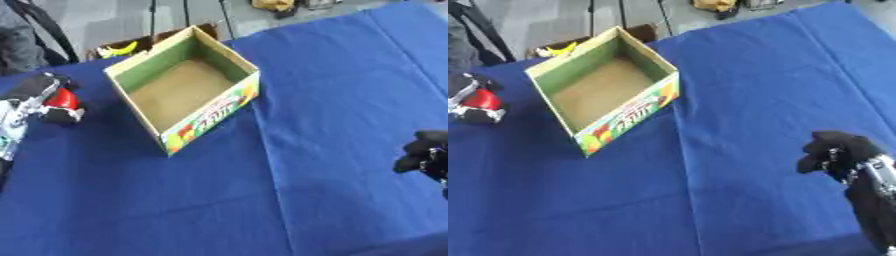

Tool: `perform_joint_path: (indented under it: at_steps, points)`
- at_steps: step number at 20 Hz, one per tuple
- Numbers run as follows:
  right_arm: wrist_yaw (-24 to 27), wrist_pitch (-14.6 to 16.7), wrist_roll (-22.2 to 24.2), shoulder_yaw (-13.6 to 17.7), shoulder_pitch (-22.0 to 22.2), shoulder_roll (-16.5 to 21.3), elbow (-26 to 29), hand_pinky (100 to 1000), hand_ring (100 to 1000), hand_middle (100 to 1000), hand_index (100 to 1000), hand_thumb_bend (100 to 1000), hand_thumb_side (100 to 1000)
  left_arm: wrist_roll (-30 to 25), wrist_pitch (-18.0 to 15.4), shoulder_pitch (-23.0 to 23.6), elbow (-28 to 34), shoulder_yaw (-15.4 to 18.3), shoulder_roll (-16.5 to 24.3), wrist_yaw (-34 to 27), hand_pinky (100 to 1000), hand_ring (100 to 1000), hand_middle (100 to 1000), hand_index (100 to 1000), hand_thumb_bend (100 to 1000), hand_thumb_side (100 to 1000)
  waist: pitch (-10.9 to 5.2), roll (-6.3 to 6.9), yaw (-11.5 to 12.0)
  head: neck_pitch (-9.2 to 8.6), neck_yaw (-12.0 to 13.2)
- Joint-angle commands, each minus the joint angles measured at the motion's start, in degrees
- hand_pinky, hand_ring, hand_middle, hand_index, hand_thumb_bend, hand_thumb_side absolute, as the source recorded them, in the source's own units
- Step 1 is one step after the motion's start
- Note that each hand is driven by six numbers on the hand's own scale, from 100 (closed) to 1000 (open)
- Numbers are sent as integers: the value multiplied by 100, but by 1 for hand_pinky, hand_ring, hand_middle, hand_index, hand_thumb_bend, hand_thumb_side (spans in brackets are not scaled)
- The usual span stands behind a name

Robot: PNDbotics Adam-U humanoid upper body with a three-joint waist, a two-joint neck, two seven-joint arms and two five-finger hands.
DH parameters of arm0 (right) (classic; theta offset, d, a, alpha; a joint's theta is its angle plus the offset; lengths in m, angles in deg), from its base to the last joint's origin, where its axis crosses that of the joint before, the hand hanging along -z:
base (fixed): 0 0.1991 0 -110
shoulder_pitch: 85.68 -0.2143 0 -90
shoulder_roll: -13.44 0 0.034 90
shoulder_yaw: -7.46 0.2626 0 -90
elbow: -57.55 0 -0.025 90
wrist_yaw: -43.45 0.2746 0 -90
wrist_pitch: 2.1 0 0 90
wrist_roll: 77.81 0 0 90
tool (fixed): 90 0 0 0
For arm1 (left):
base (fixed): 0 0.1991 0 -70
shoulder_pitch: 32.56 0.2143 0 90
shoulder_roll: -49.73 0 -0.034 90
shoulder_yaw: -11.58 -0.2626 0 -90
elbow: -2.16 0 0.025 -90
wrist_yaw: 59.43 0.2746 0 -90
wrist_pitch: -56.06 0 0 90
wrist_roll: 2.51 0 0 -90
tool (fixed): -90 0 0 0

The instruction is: Pick up objects on the table and place them in the box.

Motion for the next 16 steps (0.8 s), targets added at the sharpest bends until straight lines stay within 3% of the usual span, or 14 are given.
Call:
perform_joint_path:
  at_steps: [1, 16]
  points:
    - [-11, 4, 19, 40, -25, 26, 121, 598, 586, 607, 761, 100, 868, 22, 64, -11, 65, 36, 153, 2, 391, 547, 640, 778, 100, 232, -103, -49, 22, 42, -23]
    - [15, -28, -21, 95, 82, 11, 121, 600, 588, 608, 762, 100, 858, -267, -69, -24, 716, 123, 532, -909, 364, 529, 617, 774, 100, 266, -246, -96, 153, 129, -157]
